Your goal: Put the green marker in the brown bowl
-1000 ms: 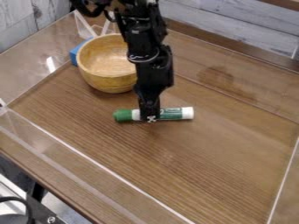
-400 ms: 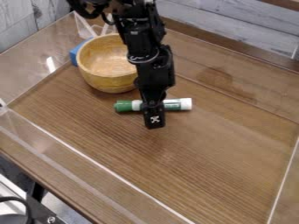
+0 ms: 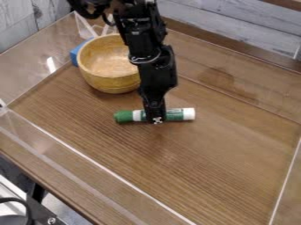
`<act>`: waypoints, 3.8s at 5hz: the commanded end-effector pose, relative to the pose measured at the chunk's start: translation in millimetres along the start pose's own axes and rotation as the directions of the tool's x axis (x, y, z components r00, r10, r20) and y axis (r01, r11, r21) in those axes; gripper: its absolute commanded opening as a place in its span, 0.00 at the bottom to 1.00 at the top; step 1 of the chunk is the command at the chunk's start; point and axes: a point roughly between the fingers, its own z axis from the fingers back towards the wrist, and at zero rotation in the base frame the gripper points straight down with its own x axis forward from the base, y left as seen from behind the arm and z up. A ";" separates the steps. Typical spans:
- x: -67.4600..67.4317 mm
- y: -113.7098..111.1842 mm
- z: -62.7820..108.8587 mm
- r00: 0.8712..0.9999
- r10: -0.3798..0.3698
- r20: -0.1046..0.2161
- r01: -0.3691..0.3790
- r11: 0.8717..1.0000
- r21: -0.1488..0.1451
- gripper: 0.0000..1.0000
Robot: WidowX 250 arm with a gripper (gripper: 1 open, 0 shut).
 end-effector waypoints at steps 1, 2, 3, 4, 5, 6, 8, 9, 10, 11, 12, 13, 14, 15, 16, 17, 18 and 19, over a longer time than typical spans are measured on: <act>7.4 8.6 19.1 0.999 0.005 0.047 -0.008 0.999 0.049 0.00; 8.0 7.9 19.3 0.999 0.016 0.052 -0.018 0.999 0.037 1.00; 8.6 7.3 19.2 0.998 0.026 0.058 -0.028 0.999 0.026 1.00; 9.5 7.4 18.0 0.998 0.027 0.057 -0.028 0.999 0.019 0.00; 10.8 7.2 17.4 0.998 0.026 0.060 -0.027 1.000 0.014 0.00; 10.4 7.0 19.8 0.997 0.042 0.070 -0.042 0.999 0.005 0.00; 10.4 4.3 18.3 0.994 0.079 0.081 -0.077 0.997 -0.023 1.00; 10.4 4.5 16.0 0.994 0.081 0.075 -0.079 0.996 -0.031 0.00; 10.3 4.7 13.1 0.994 0.083 0.069 -0.081 0.996 -0.038 0.00; 10.0 6.2 23.3 0.992 0.109 0.058 -0.107 0.993 -0.044 0.00; 9.5 9.0 30.0 0.991 0.120 0.055 -0.118 0.992 -0.045 0.00; 9.0 12.7 32.3 0.992 0.113 0.053 -0.110 0.993 -0.047 0.00; 8.4 16.8 30.4 0.994 0.092 0.052 -0.090 0.995 -0.051 1.00; 7.4 19.9 22.1 0.997 0.064 0.052 -0.061 0.997 -0.055 1.00; 7.1 20.9 14.2 0.997 0.048 0.055 -0.045 0.997 -0.055 1.00; 6.6 21.5 6.1 0.998 0.036 0.058 -0.033 0.998 -0.055 1.00; 5.6 21.9 -1.9 0.998 0.029 0.061 -0.026 0.998 -0.055 1.00; 5.1 22.4 -6.0 0.997 0.028 0.065 -0.025 0.998 -0.056 0.00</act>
